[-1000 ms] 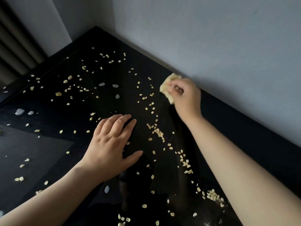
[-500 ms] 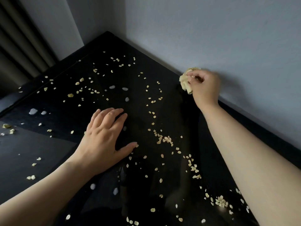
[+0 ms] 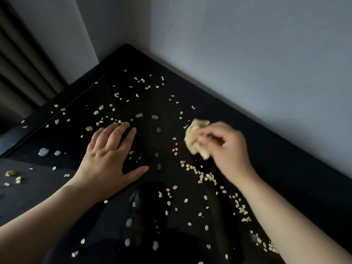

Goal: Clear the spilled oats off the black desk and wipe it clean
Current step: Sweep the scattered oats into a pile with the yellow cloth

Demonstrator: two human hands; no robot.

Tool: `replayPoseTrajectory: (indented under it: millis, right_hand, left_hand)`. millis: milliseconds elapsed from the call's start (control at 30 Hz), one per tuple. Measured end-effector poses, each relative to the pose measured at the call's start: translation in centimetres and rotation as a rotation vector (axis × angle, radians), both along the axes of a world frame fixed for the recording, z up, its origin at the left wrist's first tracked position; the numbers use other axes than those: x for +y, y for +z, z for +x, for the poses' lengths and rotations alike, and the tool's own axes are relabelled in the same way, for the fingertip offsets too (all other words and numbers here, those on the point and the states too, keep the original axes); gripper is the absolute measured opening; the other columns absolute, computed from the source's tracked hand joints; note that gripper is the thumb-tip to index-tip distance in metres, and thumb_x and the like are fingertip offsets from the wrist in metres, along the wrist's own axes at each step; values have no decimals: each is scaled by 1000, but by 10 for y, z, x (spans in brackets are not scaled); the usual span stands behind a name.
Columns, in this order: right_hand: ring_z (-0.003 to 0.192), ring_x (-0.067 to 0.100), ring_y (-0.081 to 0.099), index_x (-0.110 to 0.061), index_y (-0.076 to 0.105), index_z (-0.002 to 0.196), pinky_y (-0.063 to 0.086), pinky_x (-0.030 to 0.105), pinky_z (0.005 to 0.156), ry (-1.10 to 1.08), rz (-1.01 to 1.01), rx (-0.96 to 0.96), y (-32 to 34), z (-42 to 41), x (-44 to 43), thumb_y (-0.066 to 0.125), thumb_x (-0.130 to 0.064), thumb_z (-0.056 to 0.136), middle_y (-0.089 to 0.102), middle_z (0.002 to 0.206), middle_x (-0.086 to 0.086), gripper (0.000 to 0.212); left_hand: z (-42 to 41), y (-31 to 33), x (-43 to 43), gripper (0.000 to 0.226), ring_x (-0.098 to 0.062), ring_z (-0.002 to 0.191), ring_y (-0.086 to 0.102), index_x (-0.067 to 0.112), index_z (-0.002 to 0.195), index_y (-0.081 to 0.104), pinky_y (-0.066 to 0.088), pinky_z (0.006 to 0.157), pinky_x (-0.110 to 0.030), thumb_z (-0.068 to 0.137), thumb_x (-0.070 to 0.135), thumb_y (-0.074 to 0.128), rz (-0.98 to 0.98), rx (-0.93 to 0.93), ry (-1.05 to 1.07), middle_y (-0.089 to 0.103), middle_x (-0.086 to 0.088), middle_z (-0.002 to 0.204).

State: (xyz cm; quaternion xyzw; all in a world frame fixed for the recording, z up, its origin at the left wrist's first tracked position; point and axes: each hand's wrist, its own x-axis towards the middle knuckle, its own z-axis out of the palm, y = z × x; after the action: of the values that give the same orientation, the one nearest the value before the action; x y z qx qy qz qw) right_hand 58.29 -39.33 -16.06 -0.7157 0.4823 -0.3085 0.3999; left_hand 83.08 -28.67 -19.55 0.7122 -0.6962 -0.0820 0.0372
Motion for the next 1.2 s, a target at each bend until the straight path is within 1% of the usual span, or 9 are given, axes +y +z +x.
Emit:
replayPoseTrajectory:
  millis: [233, 300, 400, 600, 733, 900, 967, 1100, 1200]
  right_hand:
    - [91, 10, 64, -25, 71, 86, 52, 28, 85, -366, -125, 86, -25, 21, -120, 65, -8, 85, 69, 98, -4, 18]
    - [89, 6, 61, -26, 71, 86, 49, 23, 81, -394, -143, 131, -35, 29, -118, 65, -8, 85, 68, 99, -4, 18]
    - [84, -4, 54, -24, 72, 91, 38, 7, 74, -267, -181, 180, -35, 31, -76, 65, -9, 87, 62, 97, -7, 17]
    - [86, 8, 61, -24, 75, 87, 47, 14, 73, 15, 92, 104, -10, 26, 30, 69, -1, 83, 64, 90, -9, 24]
    - [91, 0, 62, -27, 72, 87, 45, 12, 80, -191, -9, 12, 5, 27, 3, 67, -2, 85, 68, 96, -9, 26]
    - [96, 9, 62, -24, 69, 89, 48, 18, 85, -392, -156, 93, -12, 43, -99, 63, -9, 88, 68, 100, -4, 17]
    - [97, 11, 62, -23, 70, 88, 45, 12, 81, -428, -151, 162, -24, 53, -123, 62, -8, 87, 68, 104, -2, 17]
    - [89, 10, 57, -19, 72, 92, 46, 24, 78, -324, -213, 231, -38, 70, -104, 61, -9, 87, 64, 98, -3, 16]
    - [85, 8, 56, -19, 73, 95, 45, 21, 76, -104, -181, 208, -34, 67, -43, 66, -9, 86, 60, 94, -9, 15]
  left_hand:
    - [3, -2, -6, 95, -33, 137, 32, 8, 140, 47, 24, 114, -52, 75, 77, 39, -28, 34, -5, 39, -12, 147]
    - [5, -1, -8, 94, -33, 137, 33, 8, 139, 48, 25, 114, -53, 75, 77, 40, -39, 36, -8, 40, -12, 146]
    - [6, -3, -9, 94, -33, 137, 34, 7, 139, 48, 24, 114, -53, 75, 76, 40, -40, 37, -19, 40, -12, 146]
    - [11, -5, -6, 94, -34, 137, 33, 7, 140, 47, 23, 114, -52, 76, 77, 39, -32, 34, -22, 40, -13, 147]
    - [12, -5, -7, 94, -34, 138, 32, 7, 140, 46, 23, 114, -53, 76, 76, 39, -35, 48, -17, 39, -13, 147]
    - [9, -7, -7, 95, -34, 138, 32, 8, 141, 46, 24, 114, -53, 76, 77, 40, -23, 52, -20, 39, -13, 147]
    - [9, -6, -9, 95, -33, 138, 32, 8, 141, 46, 24, 114, -53, 76, 77, 39, -28, 50, -21, 39, -12, 147]
    - [9, -6, -9, 95, -33, 138, 32, 8, 140, 46, 23, 114, -52, 75, 77, 41, -25, 44, -23, 39, -12, 147]
    - [9, -7, -7, 95, -34, 138, 33, 8, 140, 46, 24, 114, -53, 75, 77, 41, -12, 46, -34, 39, -12, 147]
